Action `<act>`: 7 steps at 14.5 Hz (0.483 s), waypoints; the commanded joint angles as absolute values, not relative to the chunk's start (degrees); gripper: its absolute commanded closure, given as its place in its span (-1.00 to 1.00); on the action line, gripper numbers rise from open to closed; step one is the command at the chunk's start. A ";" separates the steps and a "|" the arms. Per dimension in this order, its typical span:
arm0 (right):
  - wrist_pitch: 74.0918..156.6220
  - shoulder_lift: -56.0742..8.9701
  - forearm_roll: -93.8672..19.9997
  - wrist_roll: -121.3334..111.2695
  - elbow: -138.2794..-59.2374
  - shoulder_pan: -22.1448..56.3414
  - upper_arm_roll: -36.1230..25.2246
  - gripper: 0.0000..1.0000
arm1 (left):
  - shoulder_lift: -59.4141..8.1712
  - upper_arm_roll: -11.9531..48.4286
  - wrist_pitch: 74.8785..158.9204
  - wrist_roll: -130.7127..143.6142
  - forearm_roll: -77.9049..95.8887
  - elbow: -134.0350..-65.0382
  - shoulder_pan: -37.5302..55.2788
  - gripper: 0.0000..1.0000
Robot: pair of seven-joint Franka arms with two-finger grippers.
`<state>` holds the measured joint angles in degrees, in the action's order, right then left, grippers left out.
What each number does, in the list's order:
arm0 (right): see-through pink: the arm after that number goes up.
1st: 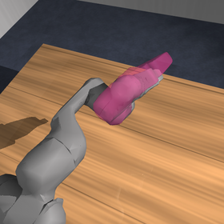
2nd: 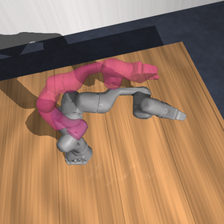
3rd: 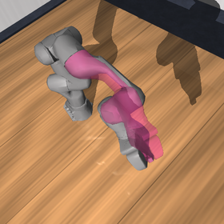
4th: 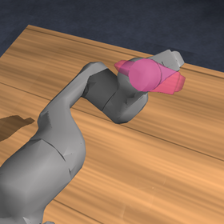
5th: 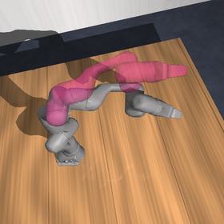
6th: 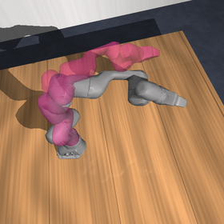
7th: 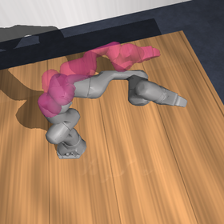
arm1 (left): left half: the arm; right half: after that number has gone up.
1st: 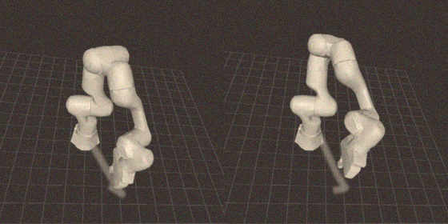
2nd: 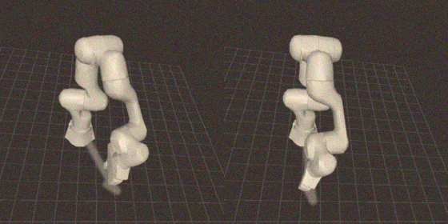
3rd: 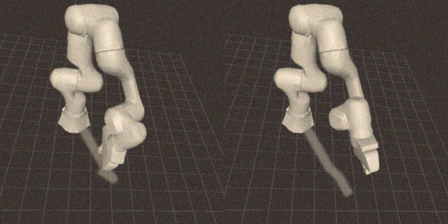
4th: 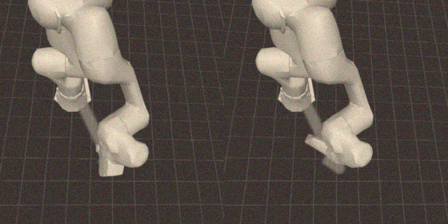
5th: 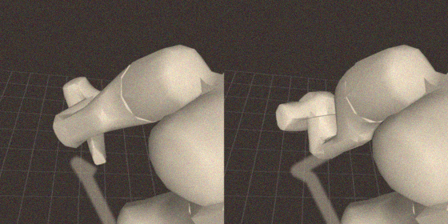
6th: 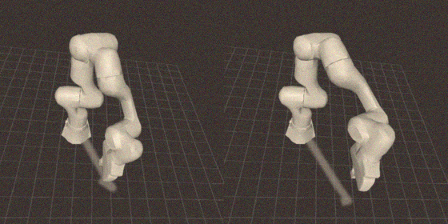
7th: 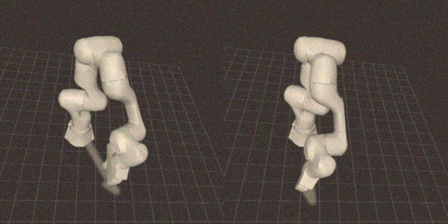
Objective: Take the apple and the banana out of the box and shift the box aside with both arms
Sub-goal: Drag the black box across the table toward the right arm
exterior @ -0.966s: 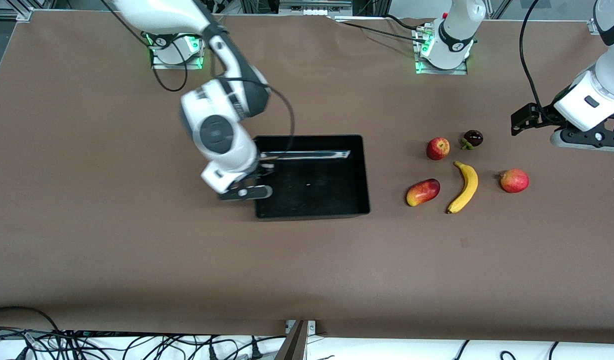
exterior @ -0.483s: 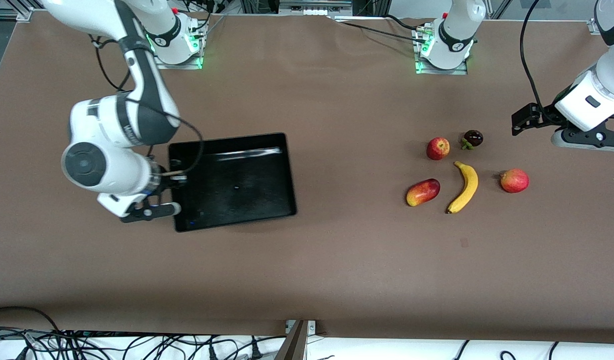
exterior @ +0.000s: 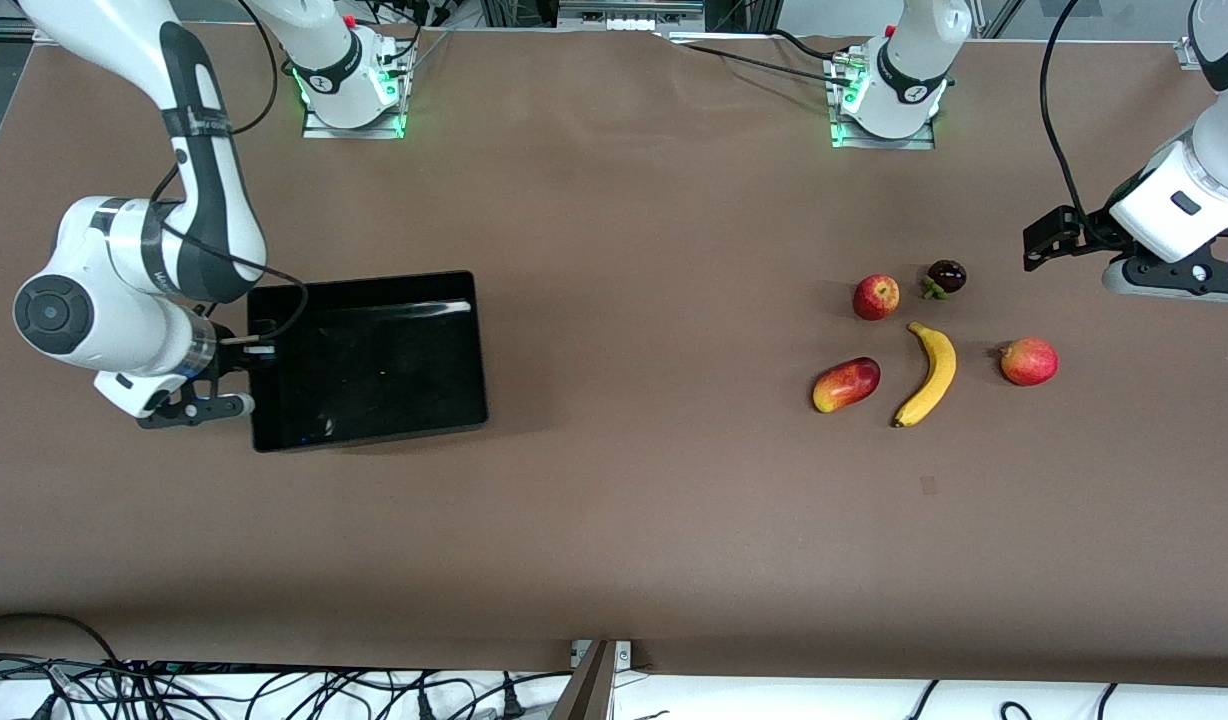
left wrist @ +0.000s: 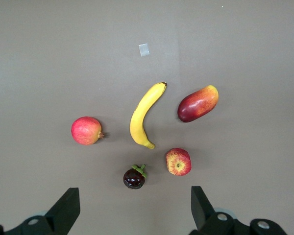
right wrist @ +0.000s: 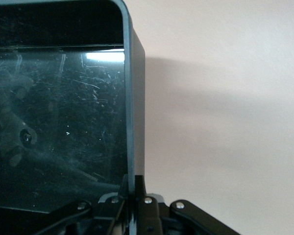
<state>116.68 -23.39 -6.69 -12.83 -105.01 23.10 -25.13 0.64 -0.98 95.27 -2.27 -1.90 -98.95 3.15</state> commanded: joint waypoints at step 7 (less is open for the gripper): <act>121.30 -20.13 -11.43 -16.53 -112.86 19.95 -24.96 -1.00 | 0.79 -0.97 93.96 -1.85 -1.84 -98.00 3.16 -1.00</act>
<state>121.60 -23.20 -10.10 -15.79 -112.36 19.74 -25.71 0.64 -0.98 95.26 -2.27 -1.91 -98.94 3.15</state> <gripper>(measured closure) 0.687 0.000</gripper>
